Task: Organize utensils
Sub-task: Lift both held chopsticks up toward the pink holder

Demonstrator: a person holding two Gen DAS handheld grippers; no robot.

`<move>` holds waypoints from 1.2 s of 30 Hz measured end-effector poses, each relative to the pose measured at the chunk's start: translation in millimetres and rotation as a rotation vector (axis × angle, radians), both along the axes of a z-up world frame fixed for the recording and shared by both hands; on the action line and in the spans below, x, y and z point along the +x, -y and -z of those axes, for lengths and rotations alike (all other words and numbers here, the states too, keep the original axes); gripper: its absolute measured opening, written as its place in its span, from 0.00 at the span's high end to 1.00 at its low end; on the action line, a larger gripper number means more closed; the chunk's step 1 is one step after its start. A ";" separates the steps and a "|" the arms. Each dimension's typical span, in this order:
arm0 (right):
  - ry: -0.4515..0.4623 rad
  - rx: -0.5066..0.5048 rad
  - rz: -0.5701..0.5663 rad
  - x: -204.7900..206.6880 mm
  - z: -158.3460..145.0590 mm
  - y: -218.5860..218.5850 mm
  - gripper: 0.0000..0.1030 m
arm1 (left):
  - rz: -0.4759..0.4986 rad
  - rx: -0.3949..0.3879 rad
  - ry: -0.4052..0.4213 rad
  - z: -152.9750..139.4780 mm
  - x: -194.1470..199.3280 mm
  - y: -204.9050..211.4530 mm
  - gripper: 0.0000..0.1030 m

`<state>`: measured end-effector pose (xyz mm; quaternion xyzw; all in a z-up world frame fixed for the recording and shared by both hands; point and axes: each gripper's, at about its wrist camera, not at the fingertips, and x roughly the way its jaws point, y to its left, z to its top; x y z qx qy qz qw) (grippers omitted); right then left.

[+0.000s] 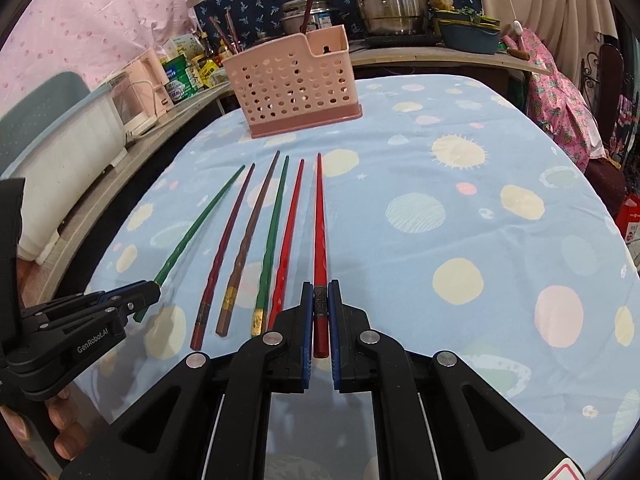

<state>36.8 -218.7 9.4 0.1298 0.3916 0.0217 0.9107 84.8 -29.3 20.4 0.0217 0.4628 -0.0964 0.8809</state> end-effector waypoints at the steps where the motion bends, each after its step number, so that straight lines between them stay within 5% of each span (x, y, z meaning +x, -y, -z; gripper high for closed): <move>1: 0.003 0.015 0.005 -0.1 -2.8 2.5 0.93 | -0.001 -0.001 0.001 -2.5 0.3 -0.1 0.93; 36: 0.319 0.036 0.095 36.3 -139.1 42.7 0.93 | -0.086 -0.107 0.212 -120.5 60.7 -27.4 0.93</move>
